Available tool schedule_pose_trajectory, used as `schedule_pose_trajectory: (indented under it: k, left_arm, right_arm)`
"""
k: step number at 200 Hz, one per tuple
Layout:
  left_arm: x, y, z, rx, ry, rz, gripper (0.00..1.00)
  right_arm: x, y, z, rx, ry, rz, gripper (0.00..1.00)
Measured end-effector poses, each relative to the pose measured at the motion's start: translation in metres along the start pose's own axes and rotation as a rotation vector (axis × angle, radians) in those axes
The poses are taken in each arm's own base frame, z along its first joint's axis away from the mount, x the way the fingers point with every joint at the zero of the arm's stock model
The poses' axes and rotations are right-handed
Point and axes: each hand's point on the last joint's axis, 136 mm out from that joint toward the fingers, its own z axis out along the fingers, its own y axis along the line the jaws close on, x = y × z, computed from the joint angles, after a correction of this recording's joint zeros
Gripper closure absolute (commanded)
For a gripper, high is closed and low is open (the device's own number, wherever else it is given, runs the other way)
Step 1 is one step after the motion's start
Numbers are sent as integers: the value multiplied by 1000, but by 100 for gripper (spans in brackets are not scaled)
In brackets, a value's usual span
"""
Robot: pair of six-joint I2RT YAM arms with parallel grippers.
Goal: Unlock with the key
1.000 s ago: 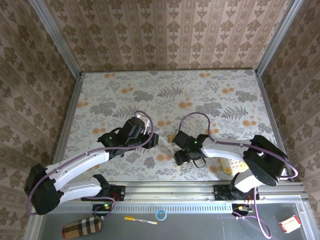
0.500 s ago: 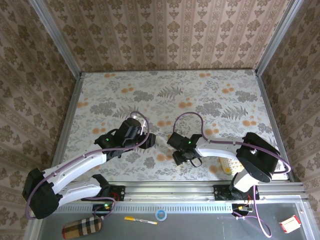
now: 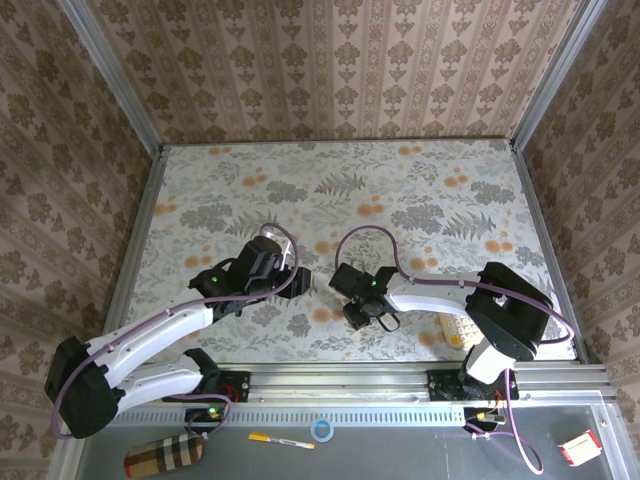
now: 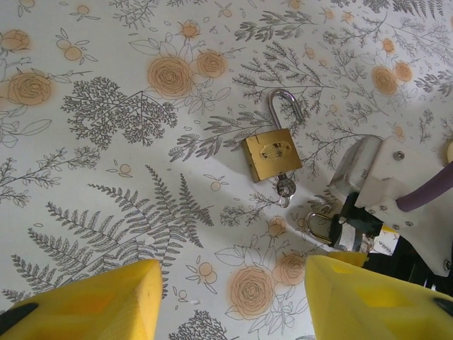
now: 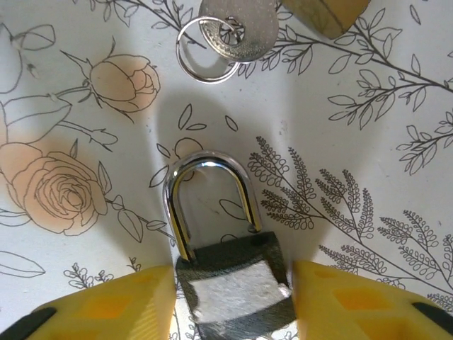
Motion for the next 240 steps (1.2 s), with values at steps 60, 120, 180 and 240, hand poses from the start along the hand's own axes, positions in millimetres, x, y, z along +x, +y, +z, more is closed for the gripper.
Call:
schedule_pose_trajectory:
  k: [60, 120, 180, 240]
  left_arm:
    - [7, -4, 5, 44, 9, -52, 44]
    - [12, -42, 16, 219, -20, -161, 43]
    - [12, -80, 30, 365, -26, -219, 48]
    - [20, -78, 44, 370, -20, -243, 47]
  right_arm:
    - [-3, 2, -2, -15, -19, -25, 79]
    - [-17, -2, -43, -65, -203, -21, 87]
    - [-39, 2, -104, -156, -413, -23, 90]
    - [-38, 8, -107, -200, -408, -30, 91]
